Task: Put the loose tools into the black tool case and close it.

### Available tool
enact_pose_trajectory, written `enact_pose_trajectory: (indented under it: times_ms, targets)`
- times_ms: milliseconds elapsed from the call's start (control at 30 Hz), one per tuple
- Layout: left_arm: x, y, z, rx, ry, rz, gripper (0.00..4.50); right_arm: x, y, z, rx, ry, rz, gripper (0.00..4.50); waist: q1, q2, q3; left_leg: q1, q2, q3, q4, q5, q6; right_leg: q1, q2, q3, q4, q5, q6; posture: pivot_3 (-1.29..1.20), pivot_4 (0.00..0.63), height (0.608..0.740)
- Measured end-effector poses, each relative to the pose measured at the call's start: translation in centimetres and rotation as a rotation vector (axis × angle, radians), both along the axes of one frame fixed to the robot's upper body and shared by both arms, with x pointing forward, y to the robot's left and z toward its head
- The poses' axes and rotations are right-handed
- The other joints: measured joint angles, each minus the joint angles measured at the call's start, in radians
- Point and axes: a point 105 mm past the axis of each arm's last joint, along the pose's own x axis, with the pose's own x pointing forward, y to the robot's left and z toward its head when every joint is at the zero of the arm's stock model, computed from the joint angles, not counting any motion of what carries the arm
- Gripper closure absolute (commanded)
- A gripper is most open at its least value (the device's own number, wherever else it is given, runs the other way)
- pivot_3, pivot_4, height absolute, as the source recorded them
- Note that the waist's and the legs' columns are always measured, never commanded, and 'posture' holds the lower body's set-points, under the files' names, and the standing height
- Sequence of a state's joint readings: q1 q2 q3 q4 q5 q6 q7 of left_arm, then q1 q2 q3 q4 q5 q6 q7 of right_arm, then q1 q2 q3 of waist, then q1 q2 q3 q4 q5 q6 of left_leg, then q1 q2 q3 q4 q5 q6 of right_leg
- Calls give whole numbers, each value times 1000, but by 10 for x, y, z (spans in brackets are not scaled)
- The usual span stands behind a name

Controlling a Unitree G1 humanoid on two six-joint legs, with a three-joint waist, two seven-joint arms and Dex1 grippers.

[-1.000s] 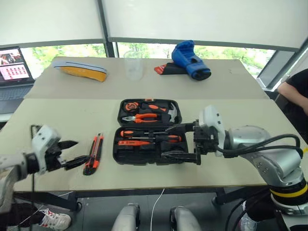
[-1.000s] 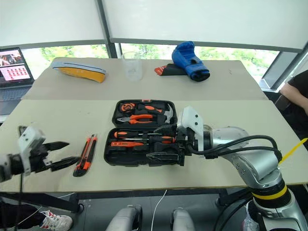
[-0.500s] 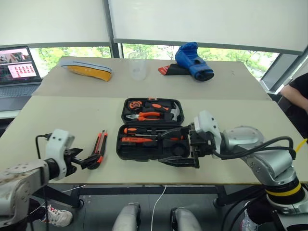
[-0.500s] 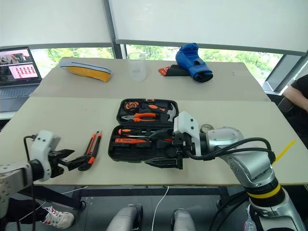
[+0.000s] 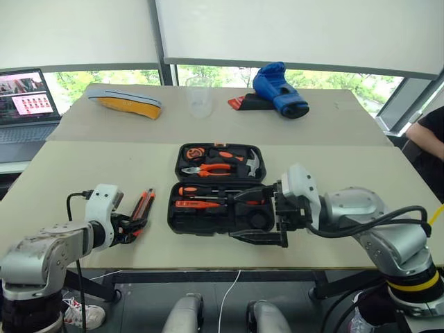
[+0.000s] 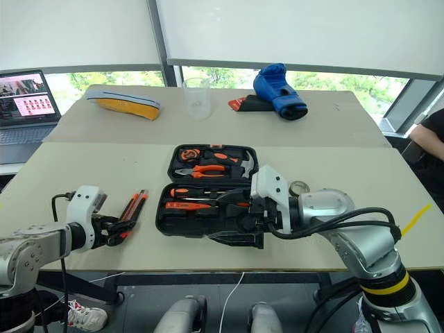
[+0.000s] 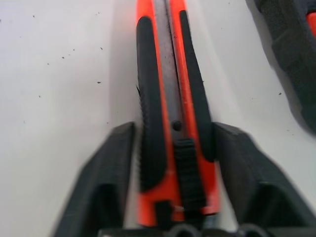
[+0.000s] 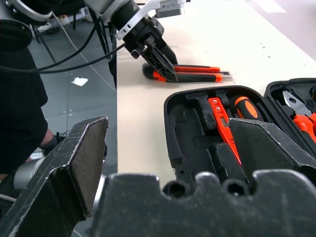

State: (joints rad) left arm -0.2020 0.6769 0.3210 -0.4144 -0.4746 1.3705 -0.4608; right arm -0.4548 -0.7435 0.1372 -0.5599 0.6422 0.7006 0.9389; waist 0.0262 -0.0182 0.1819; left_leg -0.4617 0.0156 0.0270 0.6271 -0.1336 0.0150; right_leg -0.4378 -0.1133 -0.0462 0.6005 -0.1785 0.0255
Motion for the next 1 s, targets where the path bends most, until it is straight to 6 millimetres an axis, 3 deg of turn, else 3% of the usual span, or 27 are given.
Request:
enact_pose_trajectory:
  times_ms: [133,233,333,433,600,633,833,1000]
  targets:
    - [11,14,5,6,-10,-25,2817,0,-5,-2,-12,4,-20,0,-2,1,-1,-2,4,0,-2,0,0,-2,2,-5,-6,0,0,0,150,740]
    - [22,25,21,23,-57,-118,2819,-4,-11,-4,-15,37,-33,0,-5,1,-1,-11,7,2,-1,0,0,-7,0,-11,-7,1,-1,0,150,740]
    - [30,3,58,49,-201,-433,2820,-12,-15,-4,-17,82,-17,0,5,1,-1,-15,7,10,0,0,0,-16,-2,-11,-7,3,-3,0,150,740]
    - [33,-22,77,113,-257,-726,2820,-13,-17,-3,-24,67,-35,0,14,1,-1,-15,7,17,0,0,0,-17,-5,-11,-6,5,-2,0,150,740]
    - [32,-74,60,130,-199,-1135,2820,-14,-23,-7,-44,53,-91,0,22,0,-1,-18,8,24,5,1,1,-13,-1,-8,-5,5,-2,0,150,740]
    - [28,-83,55,120,-171,-1210,2820,-14,-23,-7,-46,50,-101,0,20,-1,-1,-20,9,24,8,3,9,-13,0,-8,-5,4,-1,0,150,740]
    - [32,-108,42,213,-106,-1378,2820,-16,-29,-10,-48,41,-172,0,12,-1,-1,-21,13,27,16,-1,15,-13,6,-3,-2,4,8,0,150,740]
    - [34,-113,32,254,-65,-1429,2820,-18,-32,-12,-46,31,-228,0,10,-2,-1,-18,16,30,20,-2,14,-13,6,-2,2,2,1,0,150,740]
